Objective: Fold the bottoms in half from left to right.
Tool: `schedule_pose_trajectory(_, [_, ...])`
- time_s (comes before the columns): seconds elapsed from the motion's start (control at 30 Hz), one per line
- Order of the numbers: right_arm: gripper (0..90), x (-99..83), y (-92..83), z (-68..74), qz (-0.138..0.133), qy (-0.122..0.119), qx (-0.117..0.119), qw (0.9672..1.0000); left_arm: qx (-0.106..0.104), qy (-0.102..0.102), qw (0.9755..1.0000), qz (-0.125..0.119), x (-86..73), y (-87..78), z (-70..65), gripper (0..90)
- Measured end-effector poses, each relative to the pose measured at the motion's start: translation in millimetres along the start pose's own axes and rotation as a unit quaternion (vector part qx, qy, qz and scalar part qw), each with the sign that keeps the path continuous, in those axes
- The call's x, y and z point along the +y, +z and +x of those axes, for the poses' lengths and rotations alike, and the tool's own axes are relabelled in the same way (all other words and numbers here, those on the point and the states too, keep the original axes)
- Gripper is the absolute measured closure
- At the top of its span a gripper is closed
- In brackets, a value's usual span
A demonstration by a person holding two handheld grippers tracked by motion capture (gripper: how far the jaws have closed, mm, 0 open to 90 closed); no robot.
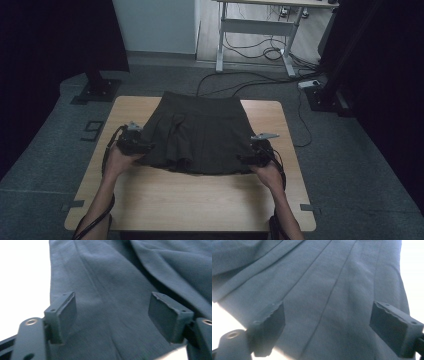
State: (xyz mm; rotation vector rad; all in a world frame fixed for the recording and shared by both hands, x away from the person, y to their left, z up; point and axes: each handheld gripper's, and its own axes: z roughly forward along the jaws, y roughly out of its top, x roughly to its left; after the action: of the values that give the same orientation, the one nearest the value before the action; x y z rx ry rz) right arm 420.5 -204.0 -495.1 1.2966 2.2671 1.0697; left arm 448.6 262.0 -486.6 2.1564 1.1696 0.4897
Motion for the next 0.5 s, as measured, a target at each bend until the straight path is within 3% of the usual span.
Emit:
schedule_pose_trajectory(0.03, [14.3, 4.3, 7.1, 0.8, 0.002, -0.002, 0.0, 1.0, 0.009, 0.001, 0.9999, 0.006, 3.3, 8.7, 4.0, 31.5])
schedule_pose_trajectory(0.13, [16.8, 6.8, 14.5, 1.8, 0.003, 0.001, -0.004, 1.0, 0.01, -0.005, 0.9999, 0.008, 3.9, 16.5, 7.5, 43.8])
schedule_pose_trajectory(0.3, [30.2, 5.9, 30.2, 2.4, 0.009, 0.001, -0.005, 0.9999, 0.015, -0.002, 0.9995, 0.028, -3.1, 36.0, 12.4, 52.2])
schedule_pose_trajectory(0.43, [45.6, 0.6, 39.4, -0.7, 0.03, 0.004, -0.004, 0.9995, 0.02, 0.002, 0.9987, 0.047, -12.9, 46.3, 15.2, 66.3])
schedule_pose_trajectory(0.47, [47.7, -1.3, 41.7, -0.9, 0.037, 0.004, -0.006, 0.9993, 0.013, -0.005, 0.9991, 0.039, -14.8, 45.9, 16.3, 69.4])
schedule_pose_trajectory(0.5, [53.0, -5.6, 46.1, -1.4, 0.055, -0.001, -0.015, 0.9984, 0.004, -0.01, 0.9993, 0.036, -16.5, 45.4, 16.2, 78.7])
